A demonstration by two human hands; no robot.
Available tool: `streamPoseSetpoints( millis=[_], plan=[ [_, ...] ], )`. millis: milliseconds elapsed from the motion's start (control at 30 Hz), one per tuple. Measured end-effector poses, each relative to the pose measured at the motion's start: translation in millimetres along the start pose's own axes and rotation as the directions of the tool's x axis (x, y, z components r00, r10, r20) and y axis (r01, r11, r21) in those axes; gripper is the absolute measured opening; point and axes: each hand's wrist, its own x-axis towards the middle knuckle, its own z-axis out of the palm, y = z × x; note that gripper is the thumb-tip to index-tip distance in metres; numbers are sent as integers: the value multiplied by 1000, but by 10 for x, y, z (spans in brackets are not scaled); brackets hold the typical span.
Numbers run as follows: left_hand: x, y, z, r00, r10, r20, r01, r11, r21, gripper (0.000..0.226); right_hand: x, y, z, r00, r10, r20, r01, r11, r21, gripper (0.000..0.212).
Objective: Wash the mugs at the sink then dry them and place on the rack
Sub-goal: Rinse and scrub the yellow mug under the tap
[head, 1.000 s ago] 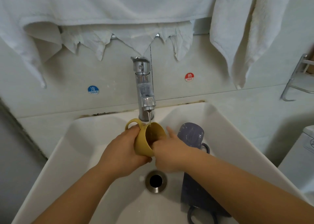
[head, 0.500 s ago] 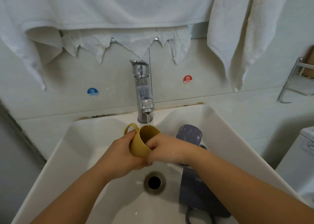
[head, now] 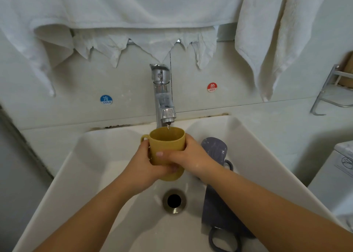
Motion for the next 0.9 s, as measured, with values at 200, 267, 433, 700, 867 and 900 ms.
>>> streamPoseSetpoints(
  millis=[200,267,433,700,867,900],
  plan=[
    [-32,138,-235,991,1,-132,14,993,114,23,28,-43,-238,996,-49,79,64,977,-201,70],
    [-22,127,-297,963,-27,-267,46,997,66,15,8,-44,-212,992,-49,117,77,966,-247,68],
    [23,68,-315,923,-63,-381,59,998,-21,9,17,-112,-271,995,-75,67,90,964,-250,70],
    [66,-17,-325,942,-100,-322,110,994,13,15,42,-68,-328,989,-31,143,63,972,-225,71],
    [82,-41,-329,941,-92,-325,100,995,8,21,38,-31,-301,967,9,256,59,965,-255,72],
    [86,-40,-323,943,-90,-322,97,995,7,22,41,-24,-291,969,-3,246,63,970,-236,71]
  ],
)
